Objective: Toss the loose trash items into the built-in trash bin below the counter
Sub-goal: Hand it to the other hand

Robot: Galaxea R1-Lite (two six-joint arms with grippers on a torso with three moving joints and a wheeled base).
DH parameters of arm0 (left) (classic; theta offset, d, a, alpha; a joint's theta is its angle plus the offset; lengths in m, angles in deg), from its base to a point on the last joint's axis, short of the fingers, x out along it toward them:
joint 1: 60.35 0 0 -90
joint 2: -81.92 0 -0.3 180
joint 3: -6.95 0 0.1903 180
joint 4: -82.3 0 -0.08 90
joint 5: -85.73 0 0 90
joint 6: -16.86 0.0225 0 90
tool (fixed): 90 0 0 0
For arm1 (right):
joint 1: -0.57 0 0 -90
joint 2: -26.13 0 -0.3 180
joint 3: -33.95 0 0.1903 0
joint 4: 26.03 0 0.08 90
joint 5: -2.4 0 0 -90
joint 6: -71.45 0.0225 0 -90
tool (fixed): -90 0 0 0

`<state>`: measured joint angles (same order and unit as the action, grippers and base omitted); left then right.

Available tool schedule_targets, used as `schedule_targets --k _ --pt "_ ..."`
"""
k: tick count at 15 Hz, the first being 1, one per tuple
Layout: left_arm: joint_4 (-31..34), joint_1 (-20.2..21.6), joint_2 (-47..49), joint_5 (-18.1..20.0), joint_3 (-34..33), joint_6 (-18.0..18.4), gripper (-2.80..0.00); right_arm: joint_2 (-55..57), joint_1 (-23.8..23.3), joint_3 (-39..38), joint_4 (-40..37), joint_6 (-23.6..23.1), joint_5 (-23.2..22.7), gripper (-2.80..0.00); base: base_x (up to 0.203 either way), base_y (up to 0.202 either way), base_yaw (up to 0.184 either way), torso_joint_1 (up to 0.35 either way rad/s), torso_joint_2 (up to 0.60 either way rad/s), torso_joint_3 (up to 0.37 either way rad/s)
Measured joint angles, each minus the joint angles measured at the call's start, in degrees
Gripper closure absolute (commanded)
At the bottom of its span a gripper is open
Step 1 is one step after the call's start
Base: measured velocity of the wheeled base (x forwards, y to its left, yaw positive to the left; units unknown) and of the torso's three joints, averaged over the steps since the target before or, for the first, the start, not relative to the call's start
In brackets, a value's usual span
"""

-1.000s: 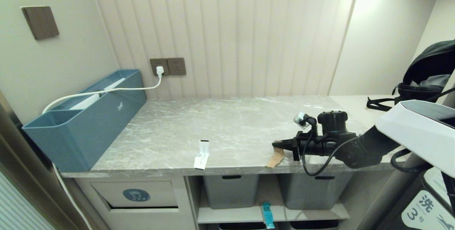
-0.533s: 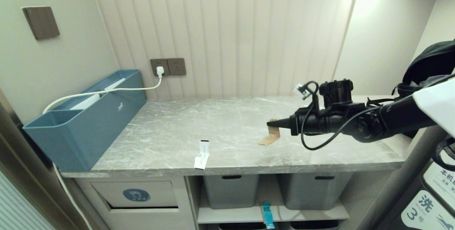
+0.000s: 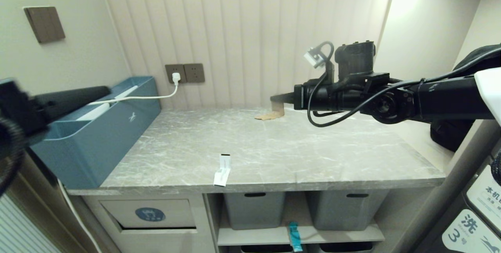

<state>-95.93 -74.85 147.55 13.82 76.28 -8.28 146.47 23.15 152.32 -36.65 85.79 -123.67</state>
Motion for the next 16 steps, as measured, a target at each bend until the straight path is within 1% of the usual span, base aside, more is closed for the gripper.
schedule_targets --k 2,3,4,5,7,9,10,11,13,16 --pt "-7.9 -5.3 12.6 2.1 4.8 -9.6 -2.80 1.2 0.1 2.3 0.0 0.1 2.2 0.00 0.000 0.000 0.000 0.000 0.00 0.000" --pt "-10.7 -7.7 17.4 2.2 8.0 -14.9 -2.80 1.8 0.2 3.9 -0.1 0.3 4.0 0.00 0.000 0.000 0.000 0.000 0.00 0.000" --pt "-12.9 -10.0 21.7 1.8 12.0 -21.4 -2.80 2.4 0.4 5.5 -0.1 0.4 5.7 0.00 0.000 0.000 0.000 0.000 0.00 0.000" --pt "-13.9 -12.1 25.7 0.9 16.4 -28.5 -2.80 2.9 0.6 6.8 0.0 0.5 6.5 0.00 0.000 0.000 0.000 0.000 0.00 0.000" --pt "-14.0 -15.3 31.6 -1.4 22.0 -39.1 -2.80 3.6 0.8 8.8 0.0 0.9 7.8 0.00 0.000 0.000 0.000 0.000 0.00 0.000" --pt "-13.3 -17.6 35.2 -2.4 24.1 -45.8 -2.80 4.2 0.9 11.5 0.0 2.1 9.4 0.00 0.000 0.000 0.000 0.000 0.00 0.000" --pt "-13.2 -18.4 36.3 -3.2 24.4 -47.3 -2.80 4.3 1.0 12.6 -0.1 2.3 9.6 0.00 0.000 0.000 0.000 0.000 0.00 0.000" --pt "-13.2 -18.9 37.2 -4.2 24.7 -47.6 -2.80 4.3 1.1 13.2 -0.1 2.4 9.7 0.00 0.000 0.000 0.000 0.000 0.00 0.000" --pt "-13.2 -19.1 38.3 -5.6 24.9 -47.6 -2.80 4.1 0.7 13.6 -0.2 2.4 9.7 0.00 0.000 0.000 0.000 0.000 0.00 0.000" --pt "-13.4 -19.3 39.3 -5.6 25.1 -47.4 -2.80 3.3 0.7 13.4 -0.2 2.5 9.6 0.00 0.000 0.000 0.000 0.000 0.00 0.000"
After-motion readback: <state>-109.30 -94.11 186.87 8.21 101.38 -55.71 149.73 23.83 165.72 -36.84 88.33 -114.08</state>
